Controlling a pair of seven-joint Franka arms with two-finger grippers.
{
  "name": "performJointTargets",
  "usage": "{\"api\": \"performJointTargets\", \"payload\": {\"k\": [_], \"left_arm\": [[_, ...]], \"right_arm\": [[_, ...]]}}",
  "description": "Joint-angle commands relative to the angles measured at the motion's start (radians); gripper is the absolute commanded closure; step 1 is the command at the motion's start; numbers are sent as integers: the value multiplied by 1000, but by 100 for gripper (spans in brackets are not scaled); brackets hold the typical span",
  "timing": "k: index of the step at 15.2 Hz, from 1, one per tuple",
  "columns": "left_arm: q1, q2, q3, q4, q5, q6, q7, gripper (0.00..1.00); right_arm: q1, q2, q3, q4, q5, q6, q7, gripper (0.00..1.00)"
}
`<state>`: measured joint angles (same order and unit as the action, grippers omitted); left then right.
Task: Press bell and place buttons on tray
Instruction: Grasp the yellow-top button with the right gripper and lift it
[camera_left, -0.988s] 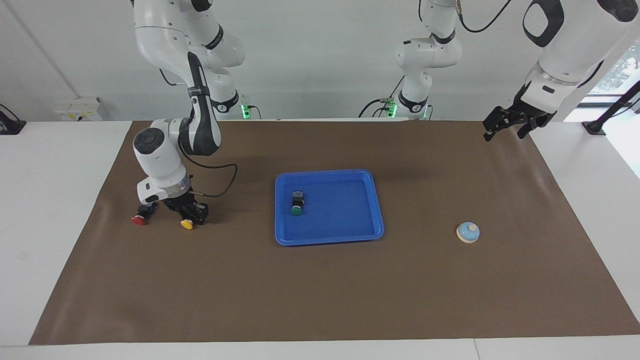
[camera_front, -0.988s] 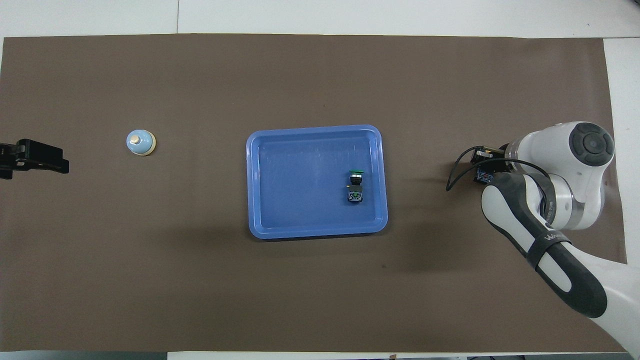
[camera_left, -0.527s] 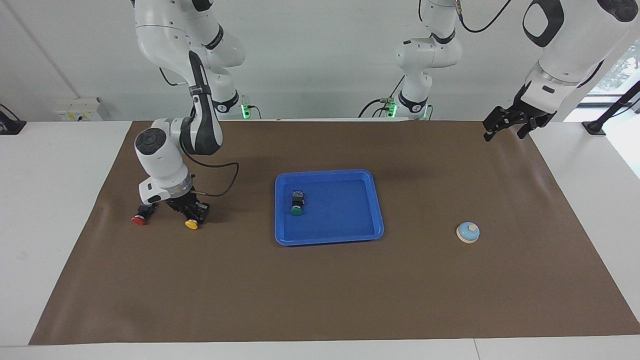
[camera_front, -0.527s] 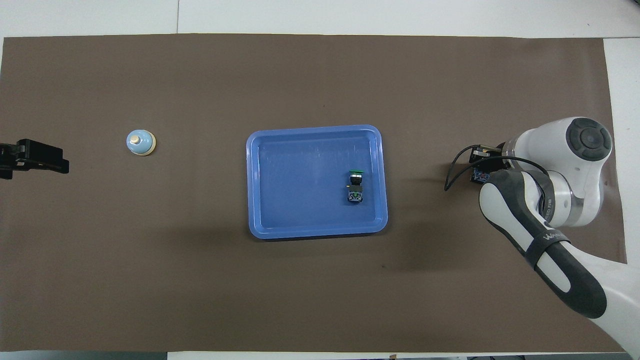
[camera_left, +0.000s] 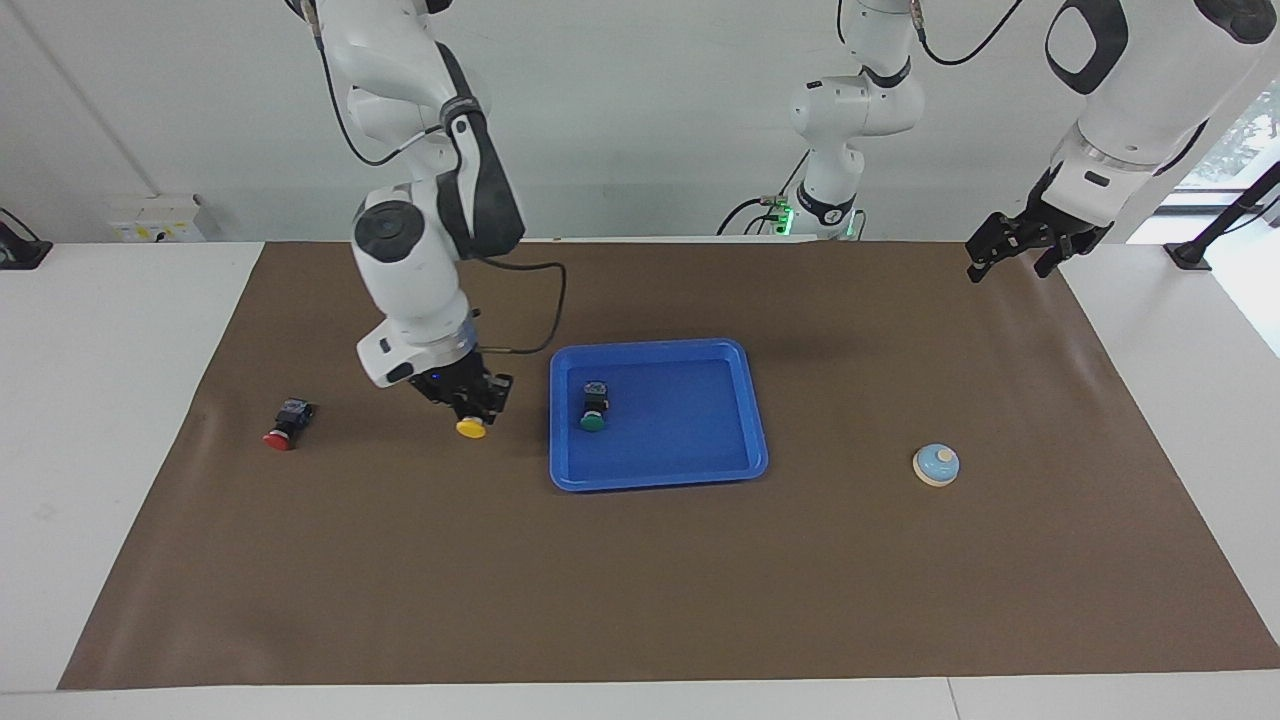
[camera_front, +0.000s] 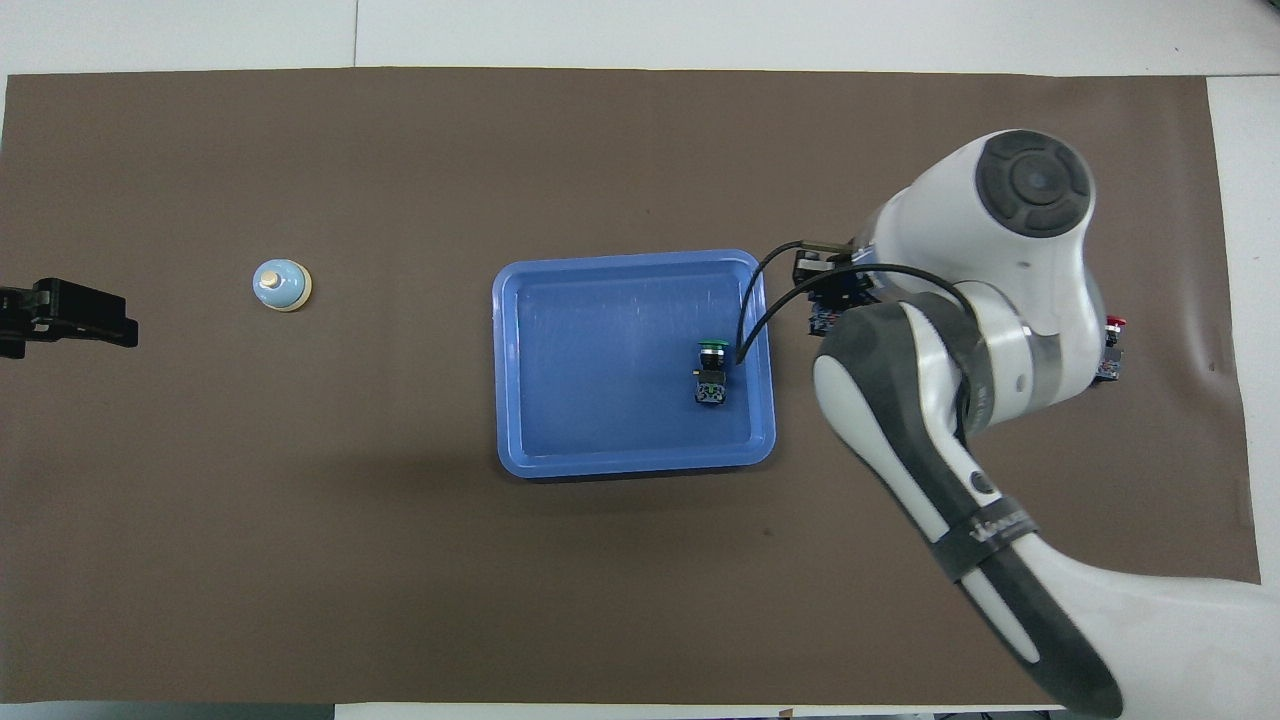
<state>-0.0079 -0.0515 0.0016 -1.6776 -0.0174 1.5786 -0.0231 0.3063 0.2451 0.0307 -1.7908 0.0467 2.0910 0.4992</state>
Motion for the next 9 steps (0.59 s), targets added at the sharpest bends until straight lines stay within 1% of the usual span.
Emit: {"api": "performJointTargets", "payload": {"k": [1, 2, 4, 7, 9], "left_arm": [[0, -7, 1, 9, 4, -11, -5, 0], [0, -7, 1, 9, 4, -11, -5, 0], [0, -7, 1, 9, 4, -11, -5, 0], [0, -7, 1, 9, 4, -11, -5, 0], [0, -7, 1, 9, 4, -11, -5, 0]], "right_arm": [[114, 37, -3, 34, 21, 30, 77, 100], [160, 51, -3, 33, 21, 52, 94, 100], [230, 104, -5, 33, 19, 99, 119, 100], [289, 173, -5, 16, 7, 191, 167, 100], [300, 200, -5, -5, 1, 239, 167, 100]]}}
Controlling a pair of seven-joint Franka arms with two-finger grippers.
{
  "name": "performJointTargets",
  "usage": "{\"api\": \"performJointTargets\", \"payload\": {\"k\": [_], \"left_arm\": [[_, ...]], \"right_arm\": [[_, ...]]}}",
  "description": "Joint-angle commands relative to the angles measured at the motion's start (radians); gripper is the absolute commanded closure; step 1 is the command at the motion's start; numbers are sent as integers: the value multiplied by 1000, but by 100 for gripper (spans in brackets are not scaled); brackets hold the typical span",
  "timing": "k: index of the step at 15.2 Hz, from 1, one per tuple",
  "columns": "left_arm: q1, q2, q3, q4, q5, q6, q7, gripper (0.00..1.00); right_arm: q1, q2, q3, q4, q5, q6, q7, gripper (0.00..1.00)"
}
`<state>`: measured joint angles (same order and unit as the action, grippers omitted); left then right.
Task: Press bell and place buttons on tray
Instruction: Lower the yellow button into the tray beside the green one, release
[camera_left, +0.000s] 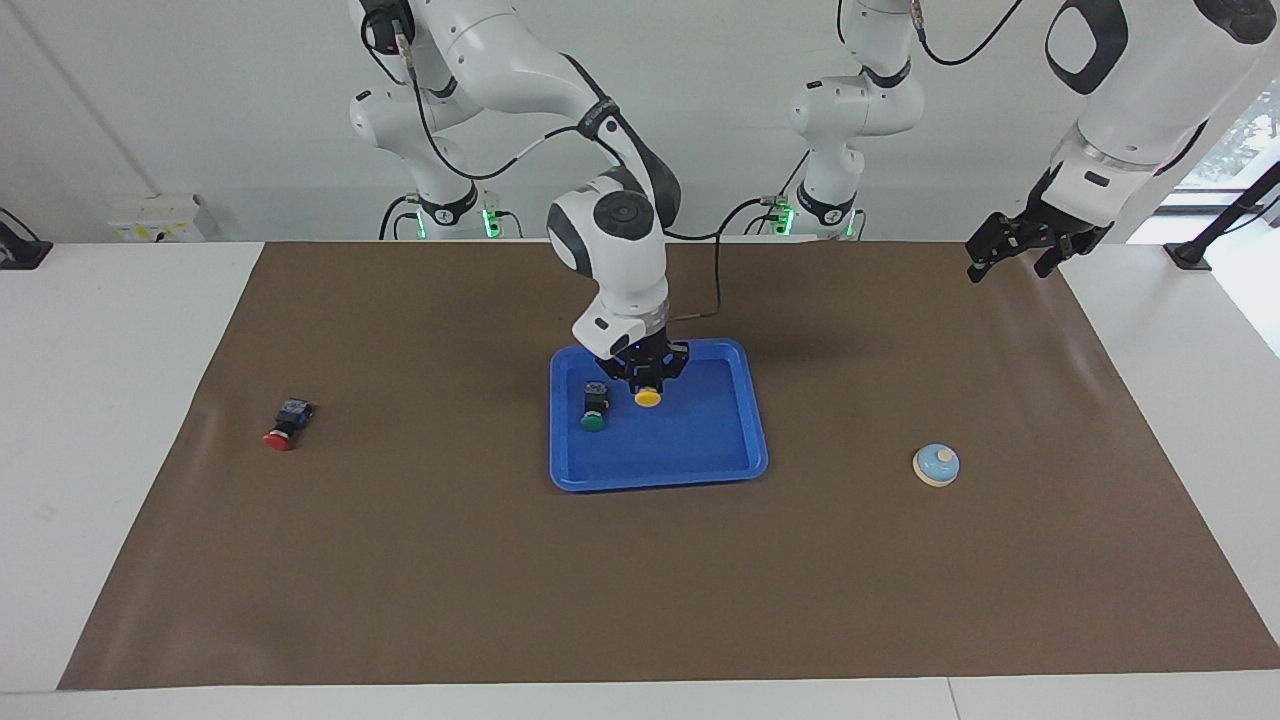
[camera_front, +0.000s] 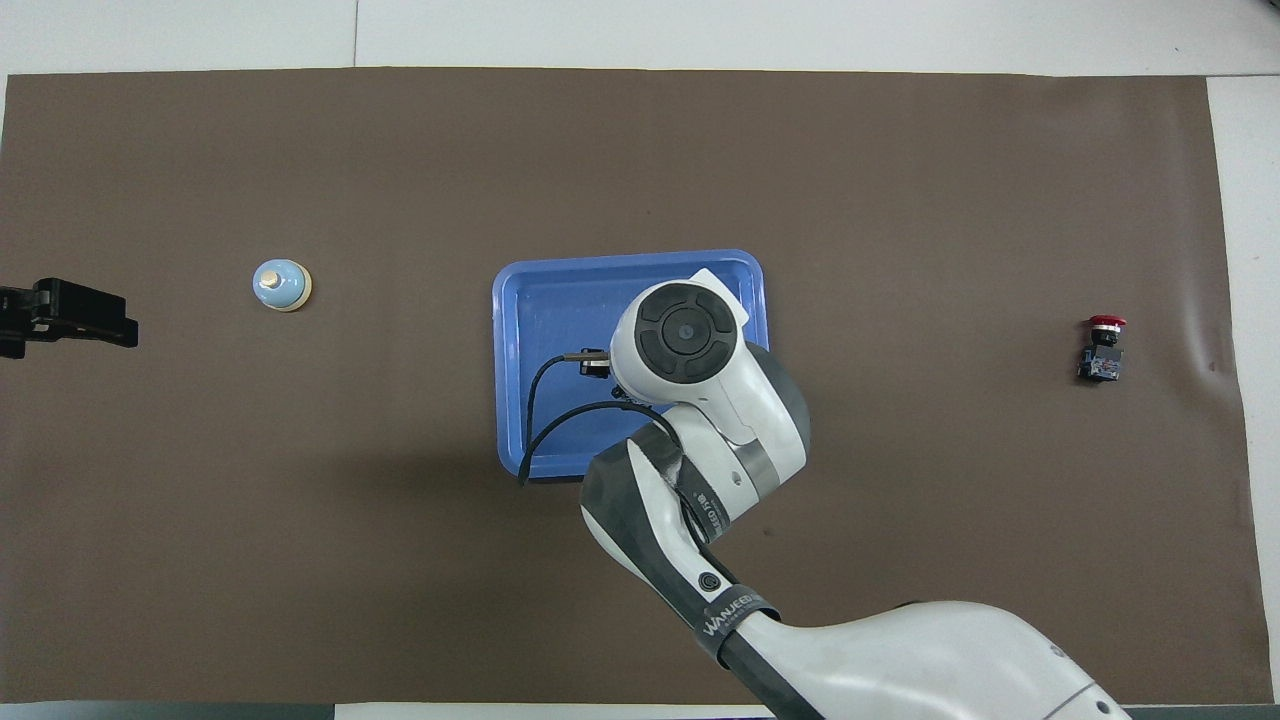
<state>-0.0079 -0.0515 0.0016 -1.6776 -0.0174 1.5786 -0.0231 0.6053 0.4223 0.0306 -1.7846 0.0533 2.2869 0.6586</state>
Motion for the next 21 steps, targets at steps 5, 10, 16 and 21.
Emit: {"api": "performJointTargets", "payload": {"k": [5, 10, 16, 21], "left_arm": [[0, -7, 1, 9, 4, -11, -5, 0], [0, -7, 1, 9, 4, -11, -5, 0], [0, -7, 1, 9, 4, -11, -5, 0], [0, -7, 1, 9, 4, -11, -5, 0]], "right_arm": [[-1, 16, -4, -76, -7, 103, 7, 100], [7, 16, -4, -6, -3, -1, 98, 0], [-74, -55, -18, 96, 7, -194, 102, 0], [-278, -178, -18, 88, -7, -322, -11, 0]]}}
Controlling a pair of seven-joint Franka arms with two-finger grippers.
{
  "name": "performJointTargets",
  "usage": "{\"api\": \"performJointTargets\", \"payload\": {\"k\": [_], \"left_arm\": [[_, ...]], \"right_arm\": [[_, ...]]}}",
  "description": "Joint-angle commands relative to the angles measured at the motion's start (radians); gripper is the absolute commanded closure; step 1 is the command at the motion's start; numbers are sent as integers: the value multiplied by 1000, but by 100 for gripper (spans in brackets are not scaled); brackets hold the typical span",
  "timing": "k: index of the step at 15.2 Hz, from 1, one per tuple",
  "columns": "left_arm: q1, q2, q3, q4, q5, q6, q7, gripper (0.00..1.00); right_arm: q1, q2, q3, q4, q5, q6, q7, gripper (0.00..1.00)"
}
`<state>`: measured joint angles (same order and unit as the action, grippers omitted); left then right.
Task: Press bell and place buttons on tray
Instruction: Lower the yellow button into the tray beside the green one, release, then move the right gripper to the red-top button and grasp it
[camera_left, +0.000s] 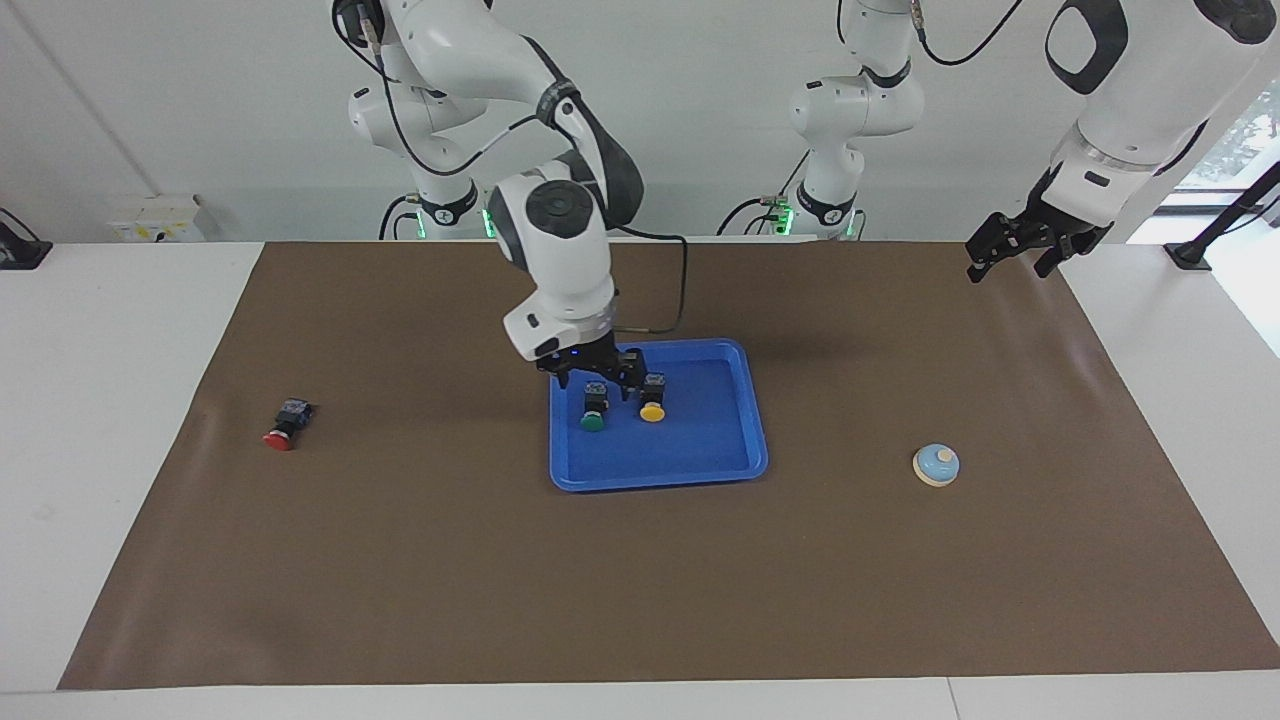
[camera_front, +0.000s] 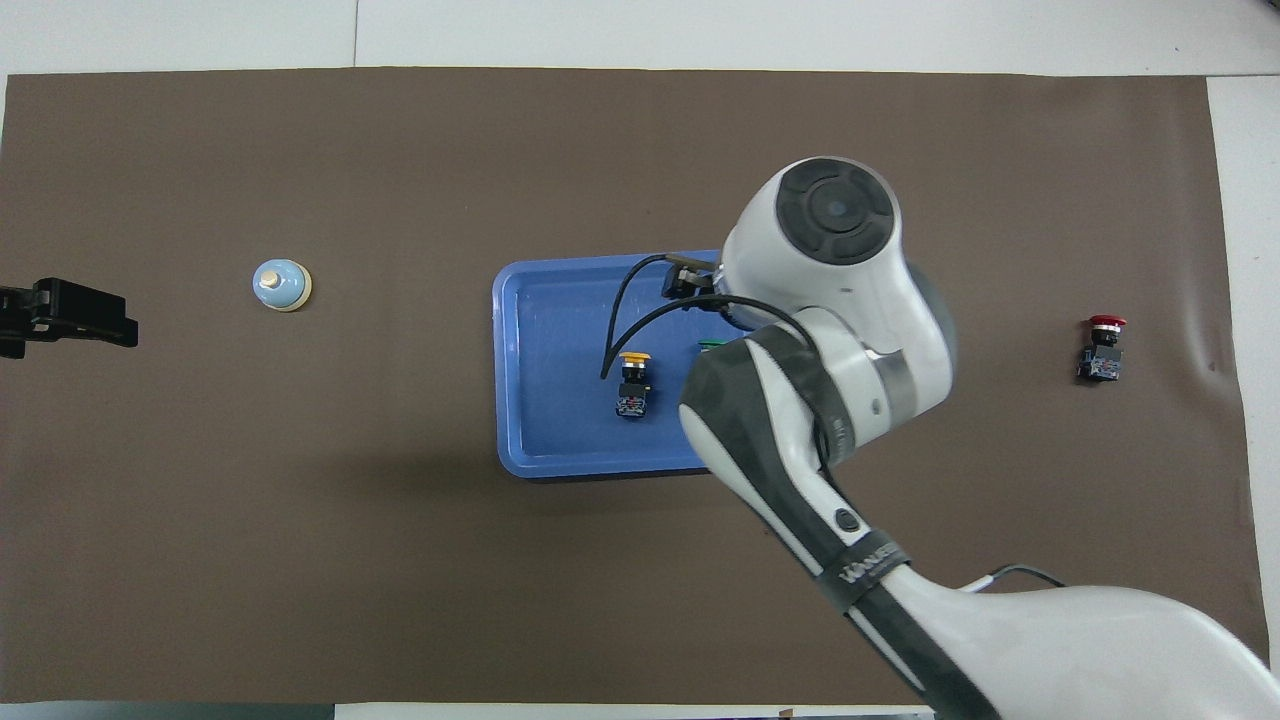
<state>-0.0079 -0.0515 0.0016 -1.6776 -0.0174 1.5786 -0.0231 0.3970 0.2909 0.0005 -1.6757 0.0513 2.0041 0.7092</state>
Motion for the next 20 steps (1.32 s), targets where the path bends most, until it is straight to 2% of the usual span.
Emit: {"api": "performJointTargets", "payload": {"k": [1, 5, 7, 13, 17, 20], "left_arm": [[0, -7, 1, 9, 4, -11, -5, 0], [0, -7, 1, 9, 4, -11, -5, 0], [0, -7, 1, 9, 4, -11, -5, 0], [0, -7, 1, 9, 4, -11, -5, 0], [0, -7, 1, 9, 4, -11, -5, 0], [0, -8, 1, 9, 4, -11, -5, 0]], "right_arm": [[-114, -56, 10, -22, -7, -60, -104, 0], [-289, -73, 10, -48, -48, -88, -302, 0], [-369, -91, 10, -111, -51, -53, -431, 0], [-565, -150, 10, -353, -123, 221, -629, 0], [-658, -142, 12, -439, -125, 350, -675, 0], [-693, -101, 12, -460, -125, 415, -677, 0]]}}
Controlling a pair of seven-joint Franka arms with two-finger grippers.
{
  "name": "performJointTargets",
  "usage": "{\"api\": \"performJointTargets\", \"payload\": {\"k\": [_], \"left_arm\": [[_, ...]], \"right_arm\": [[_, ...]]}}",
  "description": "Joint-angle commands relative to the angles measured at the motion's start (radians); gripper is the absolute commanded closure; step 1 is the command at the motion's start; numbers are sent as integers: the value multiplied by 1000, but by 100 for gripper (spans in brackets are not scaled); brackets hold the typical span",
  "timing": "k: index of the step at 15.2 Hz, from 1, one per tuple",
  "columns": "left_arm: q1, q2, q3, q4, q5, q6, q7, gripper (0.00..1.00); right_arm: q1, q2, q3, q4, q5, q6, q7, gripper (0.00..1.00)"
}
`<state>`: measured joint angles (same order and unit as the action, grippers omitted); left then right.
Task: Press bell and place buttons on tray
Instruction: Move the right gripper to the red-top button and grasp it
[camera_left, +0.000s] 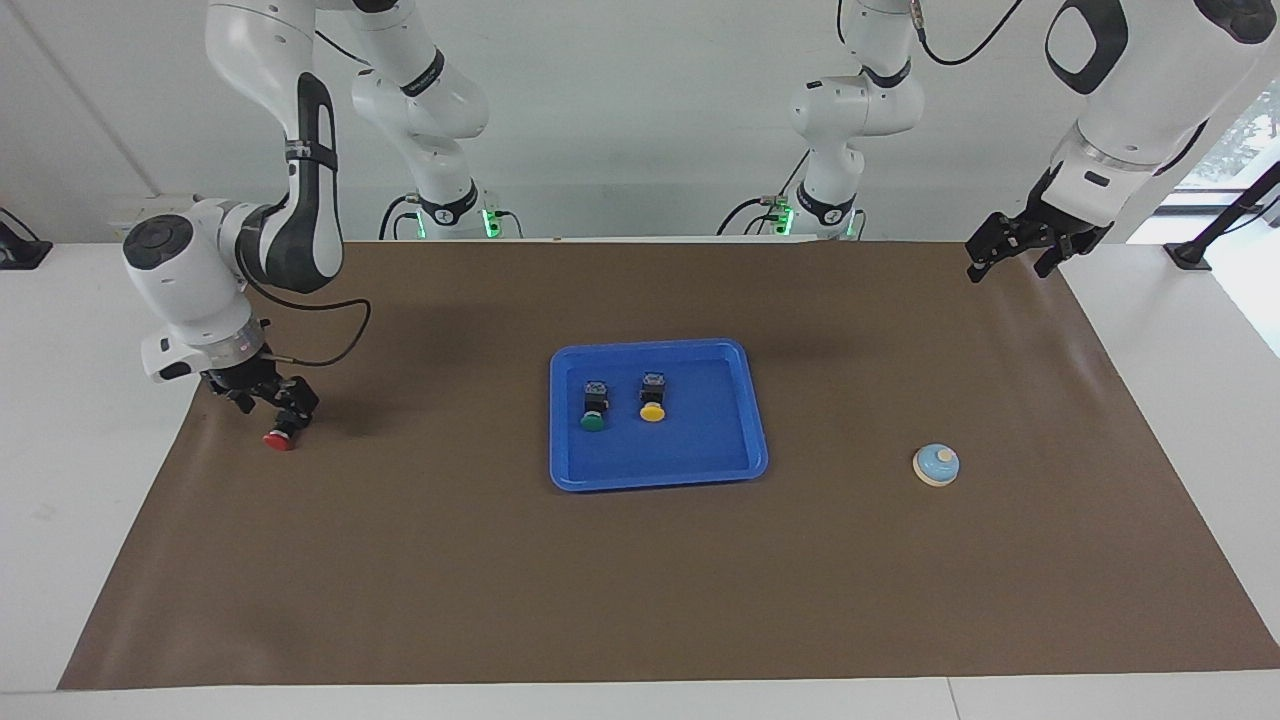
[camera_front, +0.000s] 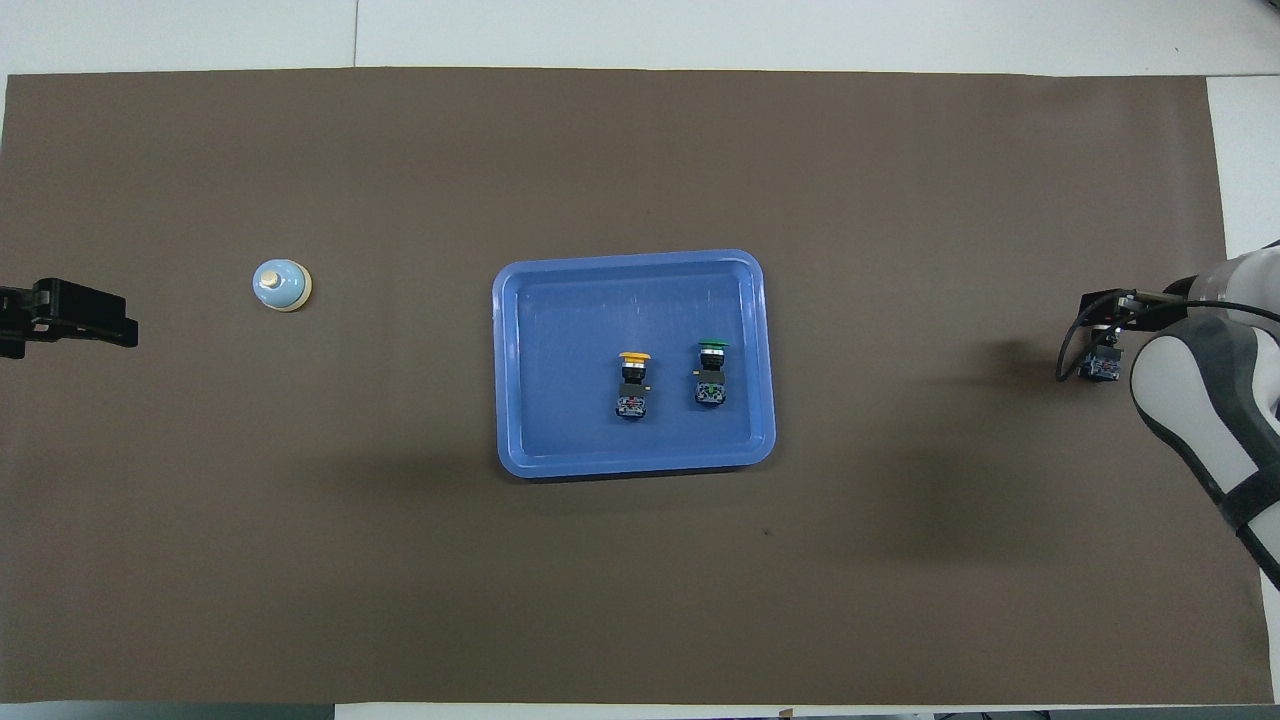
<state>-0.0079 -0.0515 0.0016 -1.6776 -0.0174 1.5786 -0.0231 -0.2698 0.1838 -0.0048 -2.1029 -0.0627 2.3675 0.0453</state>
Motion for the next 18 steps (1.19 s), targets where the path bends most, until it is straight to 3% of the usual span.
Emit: {"api": "performJointTargets", "payload": {"k": [1, 8, 9, 12, 13, 18], "left_arm": [[0, -7, 1, 9, 4, -11, -5, 0], [0, -7, 1, 9, 4, -11, -5, 0], [0, -7, 1, 9, 4, -11, -5, 0], [0, -7, 1, 9, 4, -11, -5, 0], [0, -7, 1, 9, 4, -11, -5, 0], [0, -7, 1, 9, 4, -11, -5, 0]], "right_arm": [[-26, 14, 17, -40, -11, 67, -13, 0], [-26, 37, 17, -88, -12, 131, -25, 0], [-26, 37, 17, -91, -11, 131, -36, 13], [-28, 37, 17, -91, -12, 125, -53, 93], [-28, 37, 17, -89, -12, 124, -57, 100], [-19, 34, 19, -77, -12, 98, -71, 100]]}}
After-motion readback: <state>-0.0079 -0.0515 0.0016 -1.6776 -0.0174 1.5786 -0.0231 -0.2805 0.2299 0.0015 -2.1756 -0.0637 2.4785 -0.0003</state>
